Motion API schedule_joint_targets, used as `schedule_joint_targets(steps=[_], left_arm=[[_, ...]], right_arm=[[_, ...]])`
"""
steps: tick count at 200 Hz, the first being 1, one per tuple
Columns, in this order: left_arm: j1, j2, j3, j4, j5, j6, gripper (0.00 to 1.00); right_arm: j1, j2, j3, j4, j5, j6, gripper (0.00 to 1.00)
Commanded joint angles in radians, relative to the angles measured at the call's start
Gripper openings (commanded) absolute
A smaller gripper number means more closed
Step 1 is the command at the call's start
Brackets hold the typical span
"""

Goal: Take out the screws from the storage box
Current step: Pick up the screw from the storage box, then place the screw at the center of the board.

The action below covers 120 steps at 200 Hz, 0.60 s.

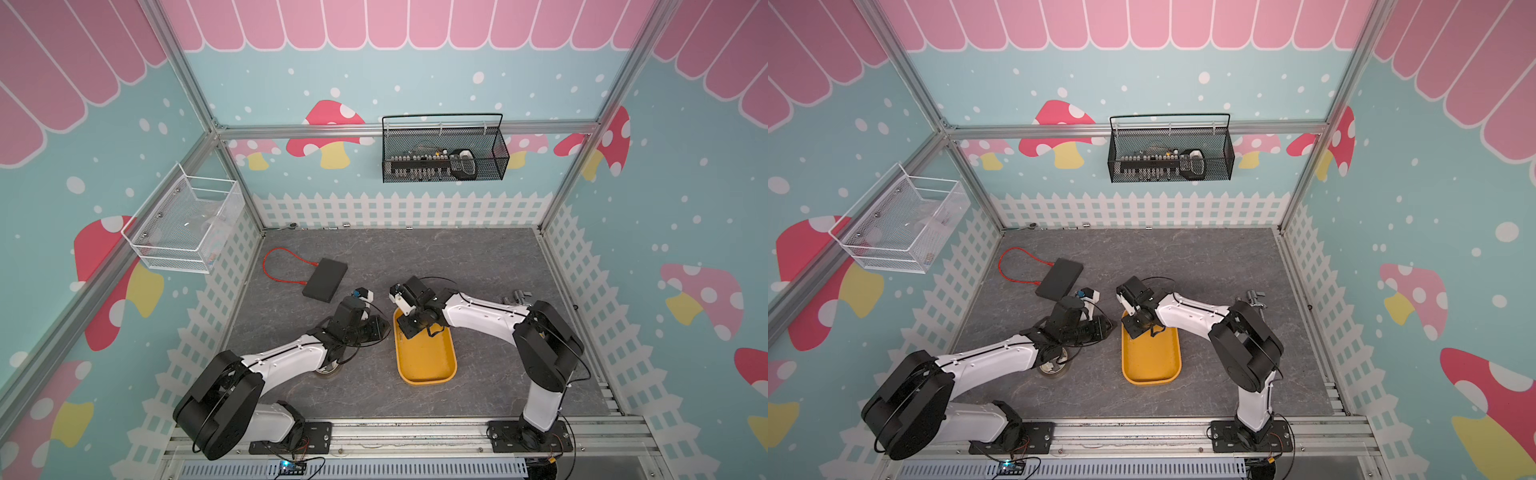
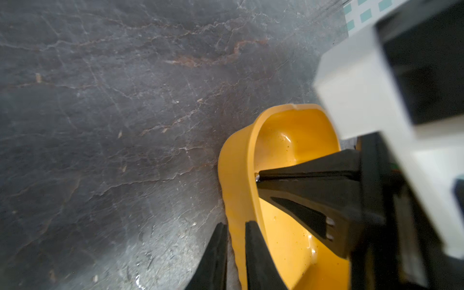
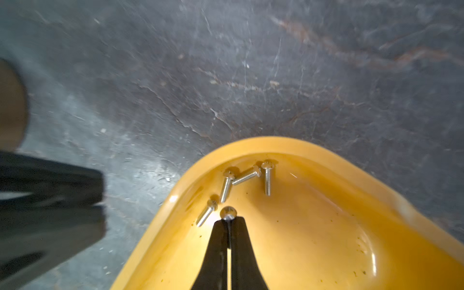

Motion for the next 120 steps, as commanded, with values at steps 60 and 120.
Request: schedule_joint_targets(steps=[60, 120], left_arm=[[-0.109, 0.017, 0.141, -0.045, -0.034, -0.008, 0.21], [-0.206, 0.132, 0.215, -0.088, -0.102, -0.042, 0.28]], right_arm=[[-0.218, -0.314, -0.122, -0.098, 0.014, 0.034, 0.00], [-0.368, -0.300, -0.318, -0.041, 0.011, 0.029, 0.00]])
